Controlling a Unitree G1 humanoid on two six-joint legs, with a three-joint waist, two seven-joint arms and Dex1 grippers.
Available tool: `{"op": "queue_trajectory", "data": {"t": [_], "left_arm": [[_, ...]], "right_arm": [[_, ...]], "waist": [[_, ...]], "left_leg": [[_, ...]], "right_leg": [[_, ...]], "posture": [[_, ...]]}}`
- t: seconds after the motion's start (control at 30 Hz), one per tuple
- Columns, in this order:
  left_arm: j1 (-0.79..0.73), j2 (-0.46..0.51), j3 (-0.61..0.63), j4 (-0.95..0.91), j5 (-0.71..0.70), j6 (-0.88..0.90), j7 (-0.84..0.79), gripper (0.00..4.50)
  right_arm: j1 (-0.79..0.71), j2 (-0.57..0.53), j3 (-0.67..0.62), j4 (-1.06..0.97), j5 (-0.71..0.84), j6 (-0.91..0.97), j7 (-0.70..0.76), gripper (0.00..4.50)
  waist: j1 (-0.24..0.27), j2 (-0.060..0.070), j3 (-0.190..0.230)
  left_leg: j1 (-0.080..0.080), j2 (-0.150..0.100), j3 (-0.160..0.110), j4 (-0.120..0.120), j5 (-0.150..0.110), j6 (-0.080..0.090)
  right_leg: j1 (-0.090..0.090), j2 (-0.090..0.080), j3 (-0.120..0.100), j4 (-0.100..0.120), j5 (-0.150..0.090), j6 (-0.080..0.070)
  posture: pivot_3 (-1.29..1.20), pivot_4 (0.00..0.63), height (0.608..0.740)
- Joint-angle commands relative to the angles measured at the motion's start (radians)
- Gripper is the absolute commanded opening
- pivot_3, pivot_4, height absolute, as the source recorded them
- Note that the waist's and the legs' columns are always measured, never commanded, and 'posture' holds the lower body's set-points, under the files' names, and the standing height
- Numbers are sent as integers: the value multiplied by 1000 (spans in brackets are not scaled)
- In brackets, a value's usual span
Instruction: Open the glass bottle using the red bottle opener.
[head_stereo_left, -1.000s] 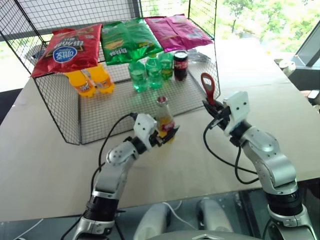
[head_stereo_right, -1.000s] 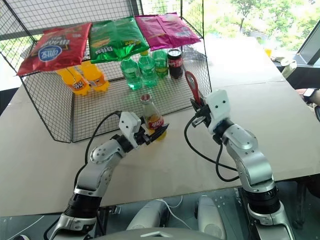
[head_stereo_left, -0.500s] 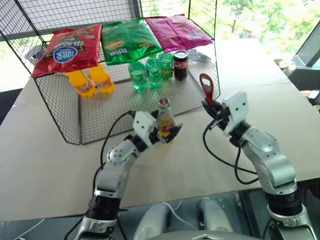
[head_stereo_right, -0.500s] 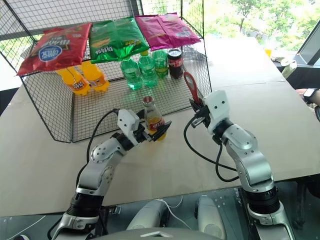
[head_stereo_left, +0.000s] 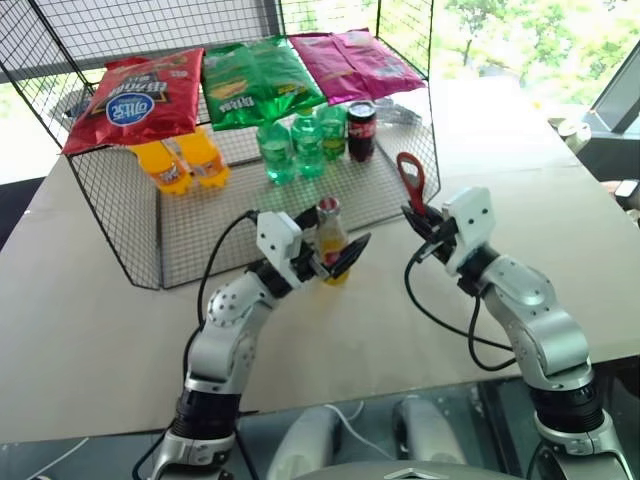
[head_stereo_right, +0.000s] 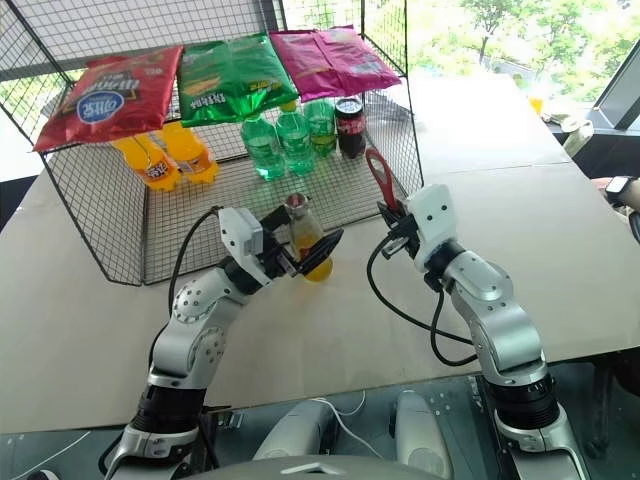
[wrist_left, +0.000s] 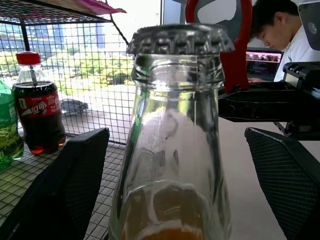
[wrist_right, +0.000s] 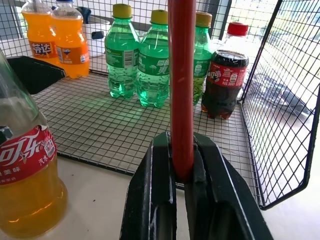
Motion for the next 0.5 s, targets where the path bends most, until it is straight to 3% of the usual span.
{"op": "queue_trajectory", "data": {"t": [0.03, 0.5], "left_arm": [[1, -10, 6, -43, -33, -36, -18, 4487], [8, -23, 26, -23, -22, -96, 8, 4487]], "right_arm": [[1, 4, -6, -34, 0, -20, 3, 0], [-4, 3, -1, -31, 0, -20, 13, 0]], "waist": [[0, 0, 0], [0, 0, 0]], "left_leg": [[0, 0, 0, 0, 0, 0], [0, 0, 0, 0, 0, 0]], "right_leg": [[0, 0, 0, 0, 0, 0], [0, 0, 0, 0, 0, 0]], "posture": [[0, 150, 740], [0, 150, 740]]}}
